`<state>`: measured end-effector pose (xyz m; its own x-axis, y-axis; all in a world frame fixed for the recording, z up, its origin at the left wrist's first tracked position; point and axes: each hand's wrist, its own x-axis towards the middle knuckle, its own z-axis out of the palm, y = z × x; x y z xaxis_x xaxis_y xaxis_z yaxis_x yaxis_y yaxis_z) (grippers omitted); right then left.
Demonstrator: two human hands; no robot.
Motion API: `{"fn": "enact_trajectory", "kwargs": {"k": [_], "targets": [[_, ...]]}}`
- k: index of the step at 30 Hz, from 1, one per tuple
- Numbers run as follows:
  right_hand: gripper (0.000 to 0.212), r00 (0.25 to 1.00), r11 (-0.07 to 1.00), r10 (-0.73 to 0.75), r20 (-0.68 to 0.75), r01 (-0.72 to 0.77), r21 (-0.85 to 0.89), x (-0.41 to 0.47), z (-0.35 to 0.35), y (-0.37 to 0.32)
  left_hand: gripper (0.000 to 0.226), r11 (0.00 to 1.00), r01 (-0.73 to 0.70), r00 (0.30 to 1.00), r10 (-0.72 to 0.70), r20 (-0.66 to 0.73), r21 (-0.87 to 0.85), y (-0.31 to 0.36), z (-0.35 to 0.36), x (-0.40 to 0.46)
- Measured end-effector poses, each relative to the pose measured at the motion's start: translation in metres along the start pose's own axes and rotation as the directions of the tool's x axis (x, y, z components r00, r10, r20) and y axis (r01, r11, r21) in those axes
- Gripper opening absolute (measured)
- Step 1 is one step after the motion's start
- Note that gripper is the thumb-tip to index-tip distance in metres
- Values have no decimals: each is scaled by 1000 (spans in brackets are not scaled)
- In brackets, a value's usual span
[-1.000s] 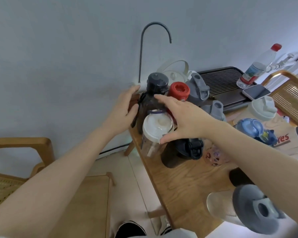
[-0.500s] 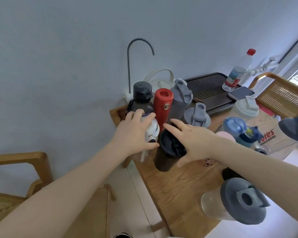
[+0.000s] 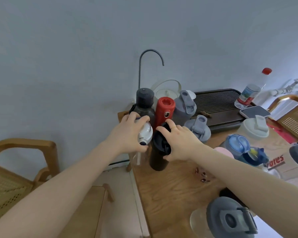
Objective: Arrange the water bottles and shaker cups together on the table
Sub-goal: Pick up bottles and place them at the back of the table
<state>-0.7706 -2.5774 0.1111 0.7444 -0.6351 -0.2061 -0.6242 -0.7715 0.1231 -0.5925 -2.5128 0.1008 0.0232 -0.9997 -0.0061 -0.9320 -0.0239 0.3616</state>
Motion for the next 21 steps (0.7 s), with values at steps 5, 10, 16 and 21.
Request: {"fn": "enact_trajectory", "kwargs": {"k": [5,10,16,21], "targets": [[99,996,994,-62,-67,56,-92,6,-2,11,86,1000,16,1000,-16,13,-7,6,-1,-6],[95,984,992,-97,-151,83,-97,8,3,17,84,999,29,1000,-29,-3,-18,14,-1,-13],[98,947,979,-200,-251,203,-11,-5,9,22,85,995,86,996,-87,-24,-56,19,1,-13],[68,838,898,376,-395,-224,380,-19,1,74,78,992,109,989,-114,-91,-57,25,5,-17]]}}
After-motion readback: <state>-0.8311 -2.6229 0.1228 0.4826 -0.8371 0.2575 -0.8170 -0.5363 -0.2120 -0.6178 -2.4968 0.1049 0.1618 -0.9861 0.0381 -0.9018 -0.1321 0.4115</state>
